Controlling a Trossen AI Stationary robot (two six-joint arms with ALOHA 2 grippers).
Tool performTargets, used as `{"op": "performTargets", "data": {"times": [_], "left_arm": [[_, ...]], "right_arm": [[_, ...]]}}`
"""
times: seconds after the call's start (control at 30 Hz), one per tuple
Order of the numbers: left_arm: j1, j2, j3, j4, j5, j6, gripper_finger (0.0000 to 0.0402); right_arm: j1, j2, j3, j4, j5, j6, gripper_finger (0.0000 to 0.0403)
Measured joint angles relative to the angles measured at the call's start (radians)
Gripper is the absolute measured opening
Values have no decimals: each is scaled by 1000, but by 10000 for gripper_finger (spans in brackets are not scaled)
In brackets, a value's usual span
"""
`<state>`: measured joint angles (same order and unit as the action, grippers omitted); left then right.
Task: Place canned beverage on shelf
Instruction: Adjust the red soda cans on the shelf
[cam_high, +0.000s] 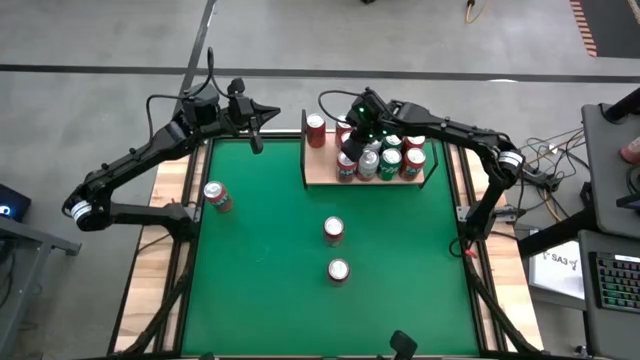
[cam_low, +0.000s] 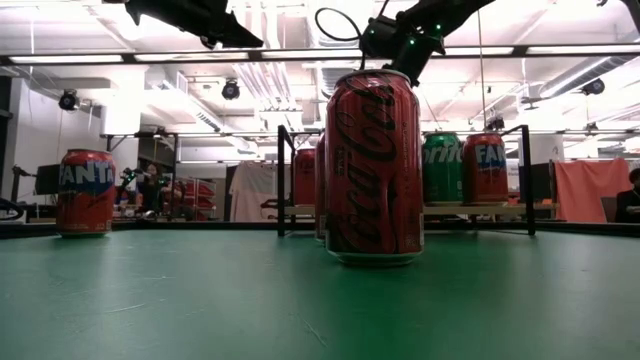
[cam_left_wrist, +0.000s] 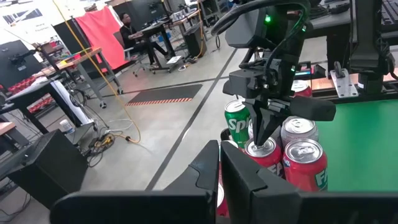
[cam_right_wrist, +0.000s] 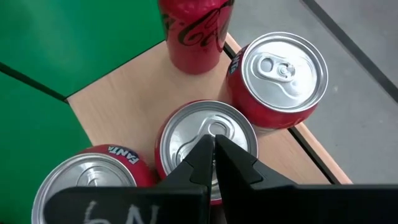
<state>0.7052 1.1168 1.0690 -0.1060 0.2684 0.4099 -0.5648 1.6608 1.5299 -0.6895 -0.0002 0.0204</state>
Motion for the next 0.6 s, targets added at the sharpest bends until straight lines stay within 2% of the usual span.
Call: {"op": "performTargets", "data": {"times": [0.6], "left_arm": [[0,0,0,1,0,0,0]], "right_arm": [[19,4,-11,38,0,10,9]]}}
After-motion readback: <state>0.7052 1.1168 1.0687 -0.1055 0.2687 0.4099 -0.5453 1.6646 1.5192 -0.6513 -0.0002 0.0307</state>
